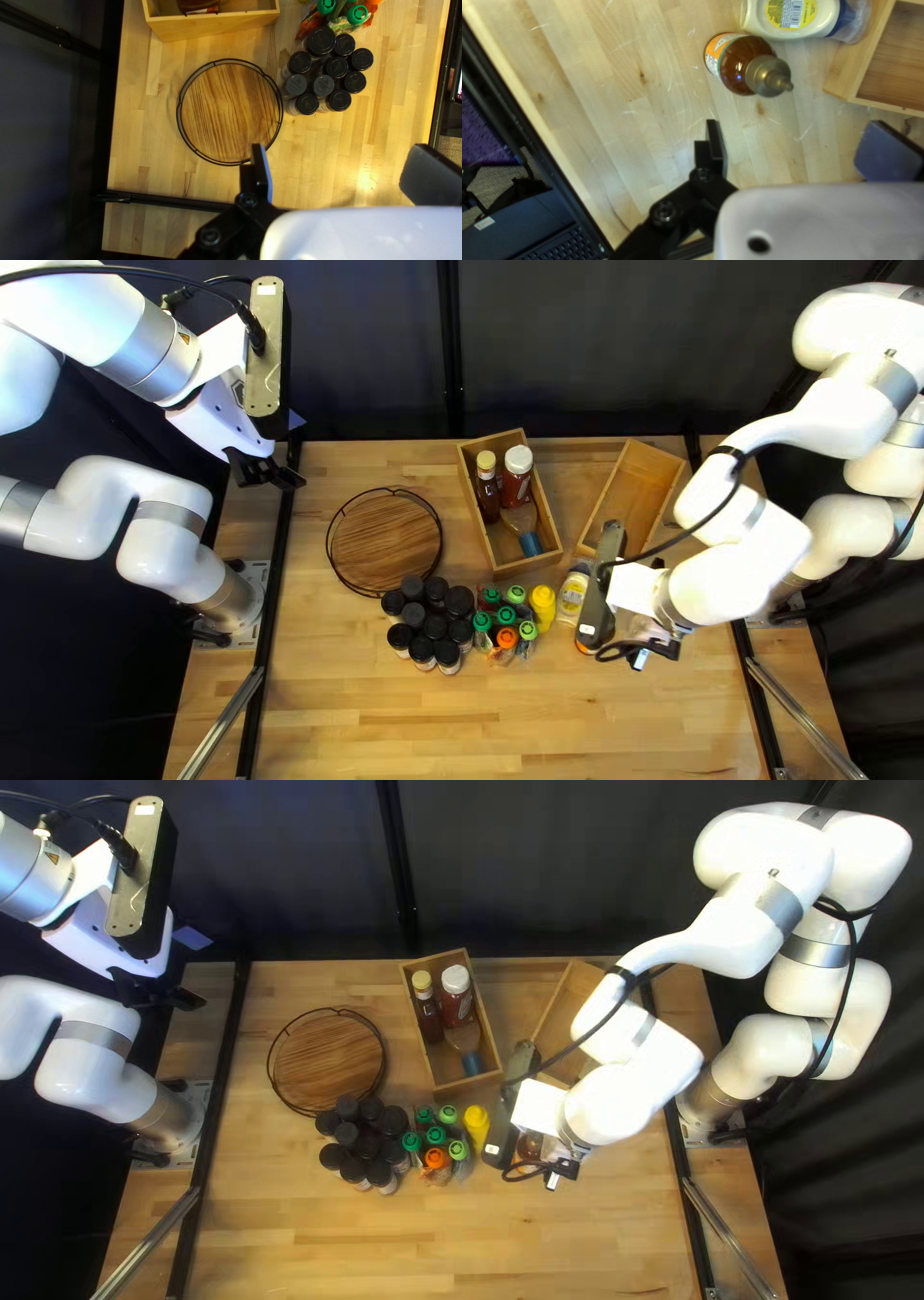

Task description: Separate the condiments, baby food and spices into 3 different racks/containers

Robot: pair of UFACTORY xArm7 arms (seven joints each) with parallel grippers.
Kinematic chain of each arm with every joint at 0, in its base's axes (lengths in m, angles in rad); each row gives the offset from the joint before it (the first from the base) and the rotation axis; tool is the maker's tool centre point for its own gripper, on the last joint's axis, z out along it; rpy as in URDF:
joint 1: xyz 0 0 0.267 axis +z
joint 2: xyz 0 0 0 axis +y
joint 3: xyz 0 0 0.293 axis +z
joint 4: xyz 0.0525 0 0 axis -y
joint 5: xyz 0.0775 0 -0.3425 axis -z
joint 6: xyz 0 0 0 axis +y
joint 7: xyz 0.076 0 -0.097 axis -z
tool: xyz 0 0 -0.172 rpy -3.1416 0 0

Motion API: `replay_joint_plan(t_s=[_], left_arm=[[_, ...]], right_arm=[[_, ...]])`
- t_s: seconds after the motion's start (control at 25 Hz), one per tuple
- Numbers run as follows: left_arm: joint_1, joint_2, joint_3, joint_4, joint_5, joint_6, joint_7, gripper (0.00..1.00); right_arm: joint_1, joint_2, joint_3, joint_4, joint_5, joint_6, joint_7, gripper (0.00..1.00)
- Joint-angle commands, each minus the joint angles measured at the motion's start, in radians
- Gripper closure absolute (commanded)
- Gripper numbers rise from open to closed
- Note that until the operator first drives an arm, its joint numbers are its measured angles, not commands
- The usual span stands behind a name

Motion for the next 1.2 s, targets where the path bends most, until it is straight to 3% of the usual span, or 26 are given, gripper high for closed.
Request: replay_joint_plan(t_s=[0.04, 0.12, 0.16, 0.2, 0.24, 0.4, 0.88, 1.2], left_arm=[[0.000, 0.000, 0.000, 0.000, 0.000, 0.000, 0.000, 0.00], [0.000, 0.000, 0.000, 0.000, 0.000, 0.000, 0.000, 0.00], [0.000, 0.000, 0.000, 0.000, 0.000, 0.000, 0.000, 0.00], [0.000, 0.000, 0.000, 0.000, 0.000, 0.000, 0.000, 0.00], [0.000, 0.000, 0.000, 0.000, 0.000, 0.000, 0.000, 0.00], [0.000, 0.000, 0.000, 0.000, 0.000, 0.000, 0.000, 0.00], [0.000, 0.000, 0.000, 0.000, 0.000, 0.000, 0.000, 0.00], [0.000, 0.000, 0.000, 0.000, 0.000, 0.000, 0.000, 0.00]], right_arm=[[0.003, 0.023, -0.072, -0.035, -0.021, -0.083, -0.021, 0.00], [0.016, 0.045, -0.097, -0.036, -0.018, -0.103, -0.025, 0.00], [0.019, 0.051, -0.107, -0.040, -0.019, -0.111, -0.025, 0.11], [0.021, 0.057, -0.113, -0.042, -0.019, -0.117, -0.025, 0.62], [0.029, 0.067, -0.124, -0.040, -0.017, -0.125, -0.029, 0.95], [0.052, 0.083, -0.122, 0.000, 0.002, -0.092, -0.050, 1.00], [0.016, -0.025, 0.024, 0.168, 0.011, 0.155, -0.164, 1.00], [-0.014, -0.047, 0.122, 0.394, -0.004, 0.401, -0.309, 1.00]])
